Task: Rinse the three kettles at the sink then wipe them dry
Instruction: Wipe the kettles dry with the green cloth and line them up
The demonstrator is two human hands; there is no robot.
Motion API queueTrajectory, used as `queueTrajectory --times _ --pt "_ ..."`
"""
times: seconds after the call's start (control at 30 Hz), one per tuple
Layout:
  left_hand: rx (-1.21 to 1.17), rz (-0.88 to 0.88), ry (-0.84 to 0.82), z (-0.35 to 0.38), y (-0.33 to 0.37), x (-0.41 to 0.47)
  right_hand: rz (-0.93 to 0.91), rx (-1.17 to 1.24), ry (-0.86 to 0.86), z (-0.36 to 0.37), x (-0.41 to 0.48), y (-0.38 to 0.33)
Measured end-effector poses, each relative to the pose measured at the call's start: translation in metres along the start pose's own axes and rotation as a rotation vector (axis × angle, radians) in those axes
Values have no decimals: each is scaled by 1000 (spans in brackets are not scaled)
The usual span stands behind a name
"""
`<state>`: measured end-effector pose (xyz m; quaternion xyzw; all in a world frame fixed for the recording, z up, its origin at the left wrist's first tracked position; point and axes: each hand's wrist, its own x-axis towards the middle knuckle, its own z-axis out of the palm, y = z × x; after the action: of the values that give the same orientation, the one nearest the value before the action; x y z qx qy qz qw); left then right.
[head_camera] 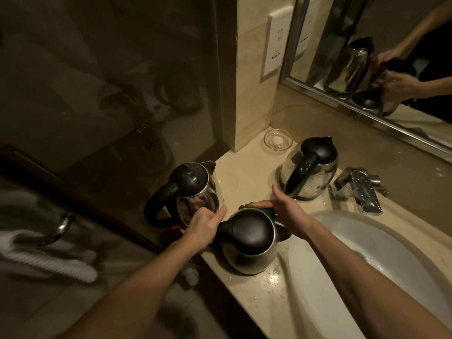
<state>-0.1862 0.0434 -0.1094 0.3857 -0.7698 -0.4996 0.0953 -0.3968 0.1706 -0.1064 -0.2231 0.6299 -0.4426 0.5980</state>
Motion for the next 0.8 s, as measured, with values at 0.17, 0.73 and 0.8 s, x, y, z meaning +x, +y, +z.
queueTrajectory --times 0.17,0.73,0.8 --pt "-7 25 10 1 -1 0 -98 -87 -80 7 8 -14" --pt "19 56 1 1 -6 3 -7 -265 -208 34 20 -47" --pt "33 57 15 1 -7 4 28 -262 -151 28 21 -40"
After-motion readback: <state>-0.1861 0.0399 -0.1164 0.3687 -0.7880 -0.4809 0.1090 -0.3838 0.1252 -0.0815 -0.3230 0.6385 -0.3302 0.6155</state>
